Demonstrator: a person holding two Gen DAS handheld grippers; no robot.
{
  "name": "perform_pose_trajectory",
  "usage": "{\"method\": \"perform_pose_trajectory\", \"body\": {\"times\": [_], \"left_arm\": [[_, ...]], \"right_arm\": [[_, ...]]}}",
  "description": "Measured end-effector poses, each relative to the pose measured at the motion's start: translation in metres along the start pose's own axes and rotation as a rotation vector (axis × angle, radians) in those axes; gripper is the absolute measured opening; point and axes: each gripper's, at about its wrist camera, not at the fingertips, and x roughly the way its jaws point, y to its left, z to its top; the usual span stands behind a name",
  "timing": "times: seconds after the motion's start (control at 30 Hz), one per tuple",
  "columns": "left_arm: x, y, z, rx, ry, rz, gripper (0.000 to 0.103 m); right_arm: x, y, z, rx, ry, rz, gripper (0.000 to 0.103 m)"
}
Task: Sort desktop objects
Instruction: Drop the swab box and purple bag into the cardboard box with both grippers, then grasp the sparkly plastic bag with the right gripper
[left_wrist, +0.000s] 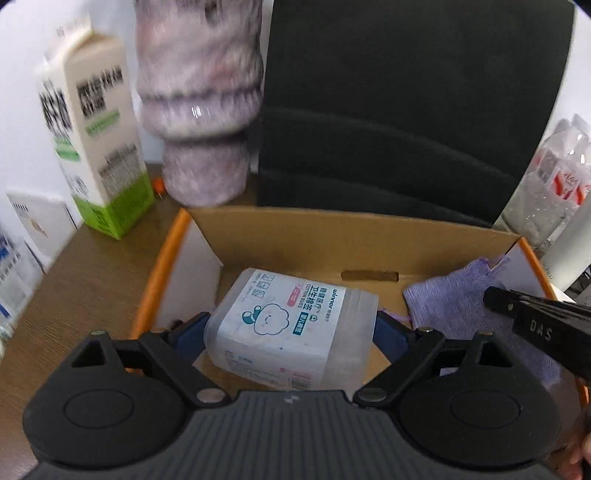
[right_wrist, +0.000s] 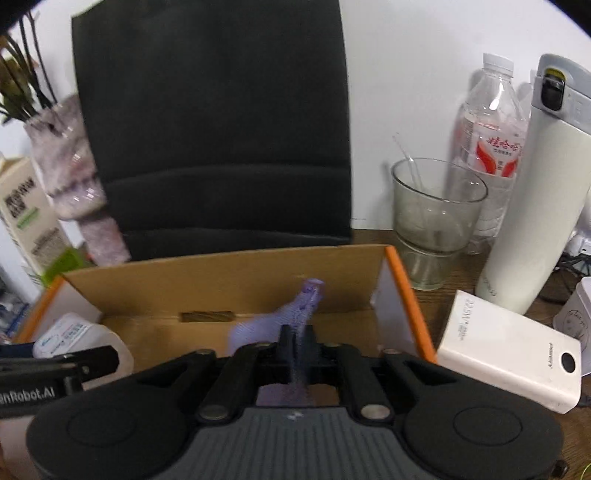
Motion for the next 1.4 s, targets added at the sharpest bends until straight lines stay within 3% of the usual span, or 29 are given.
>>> {"method": "perform_pose_trajectory", "body": {"times": [0.03, 0.07, 0.1, 0.2, 0.33, 0.43, 0.53, 0.67, 0.77, 0.83, 1.07, 1.2, 1.4], "left_arm": [[0.006, 0.001, -0.001, -0.008, 0.022, 0.007, 0.094], [0.01, 0.001, -0.001, -0.016, 0.042, 0.015, 0.095], [0.011, 0.003, 0.0, -0.02, 0.046, 0.016, 0.095], [-0.002, 0.007, 0.002, -0.036, 0.012, -0.001, 0.103], [-0.035, 0.009, 0.004, -0.046, -0.017, -0.015, 0.103], [-0.079, 0.007, -0.012, -0.044, -0.07, -0.042, 0.103], [-0.129, 0.004, -0.055, 0.015, -0.154, -0.097, 0.103], [-0.178, 0.002, -0.122, 0.097, -0.214, -0.115, 0.103], [-0.202, 0.005, -0.166, 0.097, -0.243, -0.142, 0.103], [-0.211, 0.008, -0.196, 0.108, -0.242, -0.159, 0.103], [-0.225, 0.025, -0.289, 0.077, -0.253, -0.08, 0.103], [-0.229, 0.039, -0.32, 0.09, -0.218, -0.069, 0.103], [-0.24, 0.044, -0.351, 0.118, -0.25, -0.057, 0.103]], "right_arm": [[0.003, 0.0, 0.0, -0.003, 0.016, -0.007, 0.028], [0.005, -0.001, 0.0, -0.007, 0.038, -0.004, 0.047], [0.003, -0.001, -0.001, -0.013, 0.036, 0.006, 0.058], [-0.013, 0.002, 0.005, -0.04, 0.002, 0.005, 0.081], [-0.046, 0.003, 0.015, -0.052, -0.024, 0.051, 0.084], [-0.079, 0.002, 0.004, -0.074, -0.033, 0.092, 0.086], [-0.125, -0.002, -0.024, -0.105, -0.077, 0.131, 0.089], [-0.181, -0.009, -0.074, -0.103, -0.118, 0.144, 0.089], [-0.222, -0.01, -0.122, -0.087, -0.168, 0.166, 0.092], [-0.238, -0.006, -0.153, -0.096, -0.177, 0.171, 0.097], [-0.288, 0.011, -0.266, -0.156, -0.263, 0.078, 0.098], [-0.304, 0.013, -0.313, -0.159, -0.277, 0.086, 0.098], [-0.313, 0.022, -0.357, -0.208, -0.224, 0.121, 0.097]]}}
